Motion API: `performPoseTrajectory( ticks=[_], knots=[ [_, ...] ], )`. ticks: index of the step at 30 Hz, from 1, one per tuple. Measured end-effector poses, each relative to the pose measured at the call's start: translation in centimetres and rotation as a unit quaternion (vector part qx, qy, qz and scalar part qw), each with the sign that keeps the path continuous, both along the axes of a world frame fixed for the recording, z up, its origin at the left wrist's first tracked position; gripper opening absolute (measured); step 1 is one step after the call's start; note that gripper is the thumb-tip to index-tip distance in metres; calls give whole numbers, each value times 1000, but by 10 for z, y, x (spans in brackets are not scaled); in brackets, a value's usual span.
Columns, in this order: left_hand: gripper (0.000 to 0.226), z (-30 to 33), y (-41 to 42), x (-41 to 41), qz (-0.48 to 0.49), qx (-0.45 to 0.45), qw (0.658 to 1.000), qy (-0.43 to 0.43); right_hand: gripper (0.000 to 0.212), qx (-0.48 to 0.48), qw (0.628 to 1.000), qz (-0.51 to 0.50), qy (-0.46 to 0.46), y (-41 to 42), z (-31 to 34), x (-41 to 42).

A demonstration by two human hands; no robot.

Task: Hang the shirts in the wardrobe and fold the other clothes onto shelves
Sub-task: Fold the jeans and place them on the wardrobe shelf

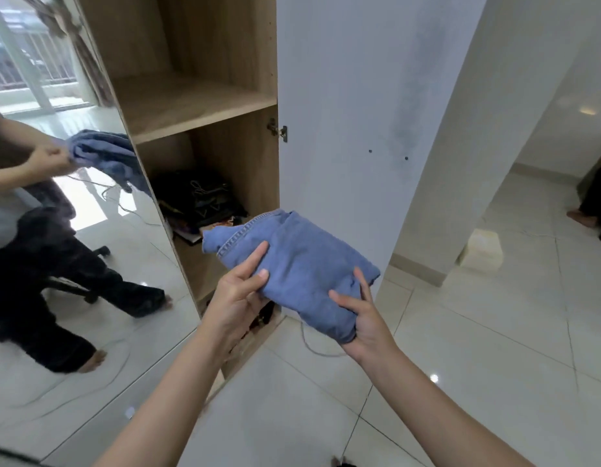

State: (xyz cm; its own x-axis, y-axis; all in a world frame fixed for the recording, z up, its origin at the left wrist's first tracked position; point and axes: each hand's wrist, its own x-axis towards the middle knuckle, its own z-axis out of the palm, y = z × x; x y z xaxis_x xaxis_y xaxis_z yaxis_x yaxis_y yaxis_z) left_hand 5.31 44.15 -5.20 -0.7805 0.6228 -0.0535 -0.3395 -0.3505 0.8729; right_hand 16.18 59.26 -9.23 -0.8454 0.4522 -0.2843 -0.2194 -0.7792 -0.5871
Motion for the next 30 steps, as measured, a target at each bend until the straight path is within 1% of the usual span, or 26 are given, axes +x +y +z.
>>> performPoseTrajectory(
  ticks=[4,7,10,12,13,15,16,18,21,25,30],
  knots=[
    [51,11,41,-29,28,-43,997,54,85,93,996,-7,11,58,15,-42],
    [60,18,75,-50,57,-58,996,39,83,147,989,-6,14,96,23,-73],
    [73,10,98,-79,54,-24,997,44,83,202,979,16,34,130,33,-102],
    [72,11,108,-93,76,-8,995,66,85,243,968,39,53,148,42,-123],
    [75,14,113,-100,88,-3,993,80,86,263,961,50,64,156,48,-134],
    [88,24,118,-112,104,10,989,107,87,297,948,70,93,168,63,-156],
    [91,32,120,-119,114,16,986,122,87,311,941,80,109,173,72,-168],
    [87,50,121,-135,138,11,975,175,88,340,924,97,144,179,93,-194],
    [73,74,118,-168,193,4,951,240,91,384,894,116,198,182,126,-237],
    [80,111,107,-221,221,10,918,328,90,430,855,128,261,178,173,-302],
    [68,152,94,-291,265,35,882,388,92,475,809,133,320,165,225,-387]
  ],
)
